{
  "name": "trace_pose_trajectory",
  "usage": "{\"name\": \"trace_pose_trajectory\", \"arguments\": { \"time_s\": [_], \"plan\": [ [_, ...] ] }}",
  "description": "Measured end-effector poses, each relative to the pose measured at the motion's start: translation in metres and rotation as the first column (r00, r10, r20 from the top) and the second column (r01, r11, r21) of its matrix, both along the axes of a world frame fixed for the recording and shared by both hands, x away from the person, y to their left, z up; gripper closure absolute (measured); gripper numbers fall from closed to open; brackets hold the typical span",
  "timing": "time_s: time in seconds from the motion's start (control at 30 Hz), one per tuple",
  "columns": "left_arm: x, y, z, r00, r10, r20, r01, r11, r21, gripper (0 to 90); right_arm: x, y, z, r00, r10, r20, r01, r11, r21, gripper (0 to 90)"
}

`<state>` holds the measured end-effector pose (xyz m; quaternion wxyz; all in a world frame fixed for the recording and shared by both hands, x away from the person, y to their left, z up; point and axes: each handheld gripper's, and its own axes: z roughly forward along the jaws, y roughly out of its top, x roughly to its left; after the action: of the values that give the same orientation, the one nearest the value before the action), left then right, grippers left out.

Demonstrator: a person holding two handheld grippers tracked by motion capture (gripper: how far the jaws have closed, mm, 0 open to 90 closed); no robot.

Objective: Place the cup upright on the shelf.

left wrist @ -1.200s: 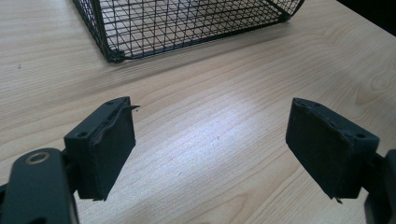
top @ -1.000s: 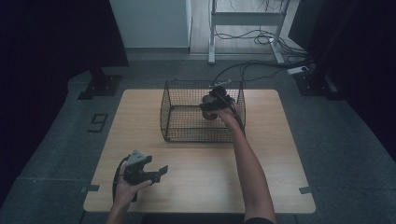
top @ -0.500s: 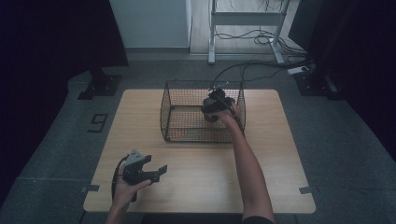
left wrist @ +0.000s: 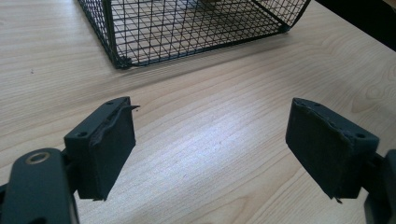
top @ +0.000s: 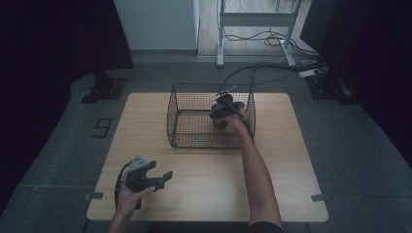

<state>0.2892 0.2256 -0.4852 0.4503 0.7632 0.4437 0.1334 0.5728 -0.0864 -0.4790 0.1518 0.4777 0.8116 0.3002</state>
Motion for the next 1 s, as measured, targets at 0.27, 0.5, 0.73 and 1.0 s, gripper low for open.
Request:
{"name": "trace_pose_trajectory", "arguments": {
  "time_s": [0.27, 0.5, 0.73, 1.0],
  "plan": [
    [0.0, 0.004, 0.0, 0.9999, 0.01, 0.001, -0.01, 0.9999, -0.003, 16.1, 0.001, 0.002, -0.004, 0.9999, 0.003, -0.011, -0.003, 0.999, -0.034, 13.4],
    [0.0, 0.002, 0.0, 1.0, 0.006, 0.0, -0.006, 1.0, -0.003, 16.1, 0.001, -0.001, -0.006, 0.9999, -0.007, -0.013, 0.006, 0.999, -0.046, 12.7],
    [0.0, 0.003, 0.001, 1.0, 0.007, 0.002, -0.007, 1.0, -0.004, 16.1, 0.001, 0.001, 0.0, 0.9999, -0.009, -0.008, 0.009, 0.999, -0.04, 4.8],
    [0.0, 0.002, 0.0, 1.0, 0.005, 0.003, -0.005, 1.0, -0.004, 16.1, -0.005, -0.007, 0.018, 0.9975, -0.039, 0.06, 0.039, 0.999, -0.003, 3.5]
  ]
}}
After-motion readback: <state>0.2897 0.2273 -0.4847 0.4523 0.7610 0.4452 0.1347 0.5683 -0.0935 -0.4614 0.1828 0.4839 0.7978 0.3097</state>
